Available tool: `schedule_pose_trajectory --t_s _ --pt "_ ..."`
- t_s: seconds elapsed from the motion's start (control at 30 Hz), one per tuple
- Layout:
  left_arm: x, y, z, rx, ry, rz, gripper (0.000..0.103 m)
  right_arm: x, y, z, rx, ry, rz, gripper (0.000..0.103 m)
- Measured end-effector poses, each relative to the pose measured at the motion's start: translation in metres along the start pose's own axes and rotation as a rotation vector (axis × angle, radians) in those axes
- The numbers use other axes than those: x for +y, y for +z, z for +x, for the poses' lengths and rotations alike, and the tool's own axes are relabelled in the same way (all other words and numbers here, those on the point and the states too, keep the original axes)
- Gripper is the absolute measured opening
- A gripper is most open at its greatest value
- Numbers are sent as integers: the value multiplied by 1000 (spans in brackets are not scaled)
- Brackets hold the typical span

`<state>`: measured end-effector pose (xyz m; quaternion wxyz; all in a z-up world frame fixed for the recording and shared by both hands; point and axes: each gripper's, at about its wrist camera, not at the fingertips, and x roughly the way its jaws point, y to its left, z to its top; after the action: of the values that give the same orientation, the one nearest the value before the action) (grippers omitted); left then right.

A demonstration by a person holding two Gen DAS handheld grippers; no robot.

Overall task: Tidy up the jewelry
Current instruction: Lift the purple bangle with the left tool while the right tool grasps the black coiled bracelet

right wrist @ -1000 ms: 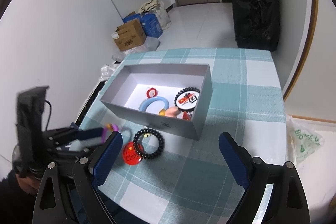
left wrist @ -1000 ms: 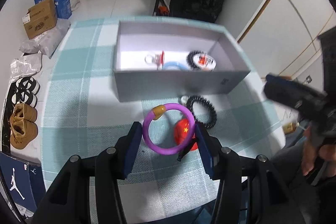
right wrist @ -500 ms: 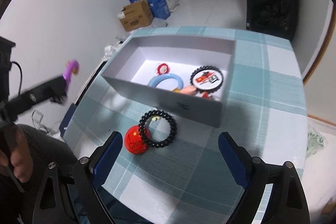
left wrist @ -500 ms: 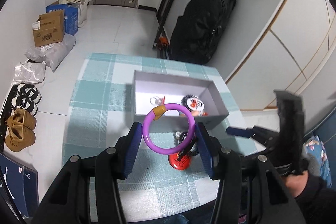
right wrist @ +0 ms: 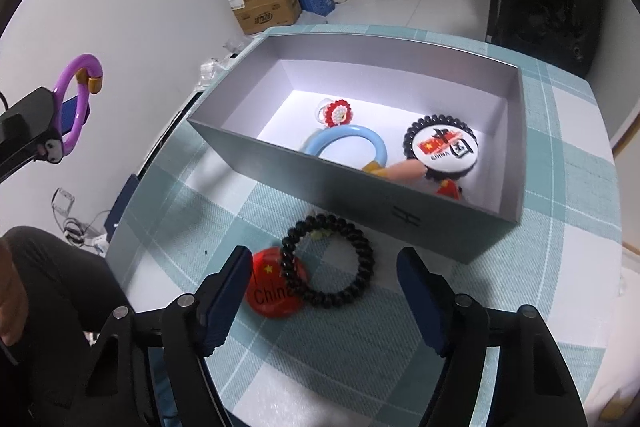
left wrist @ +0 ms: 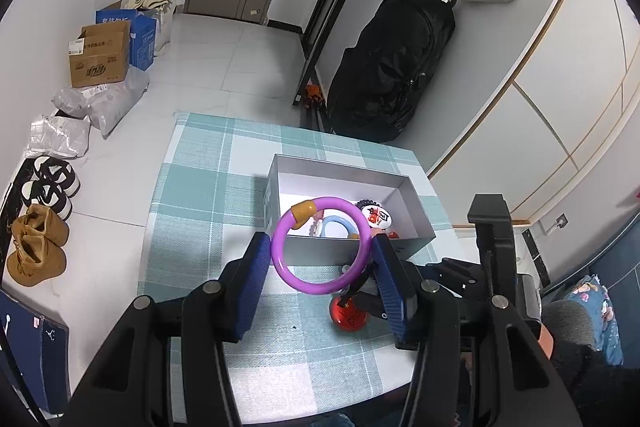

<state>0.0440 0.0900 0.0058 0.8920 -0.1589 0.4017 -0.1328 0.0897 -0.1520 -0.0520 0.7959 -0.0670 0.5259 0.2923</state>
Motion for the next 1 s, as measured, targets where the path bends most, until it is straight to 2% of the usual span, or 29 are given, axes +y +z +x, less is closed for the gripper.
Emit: schedule_pose_trajectory --t_s 0.23,0.37,1.0 --pt "6 2 -2 -3 -7 -20 46 9 3 13 23 -31 -36 61" --pt "6 2 -2 -7 -5 -15 46 9 4 14 18 -67 -51 48" --pt "5 0 1 4 -5 -25 46 2 -3 -6 -6 -59 -61 44"
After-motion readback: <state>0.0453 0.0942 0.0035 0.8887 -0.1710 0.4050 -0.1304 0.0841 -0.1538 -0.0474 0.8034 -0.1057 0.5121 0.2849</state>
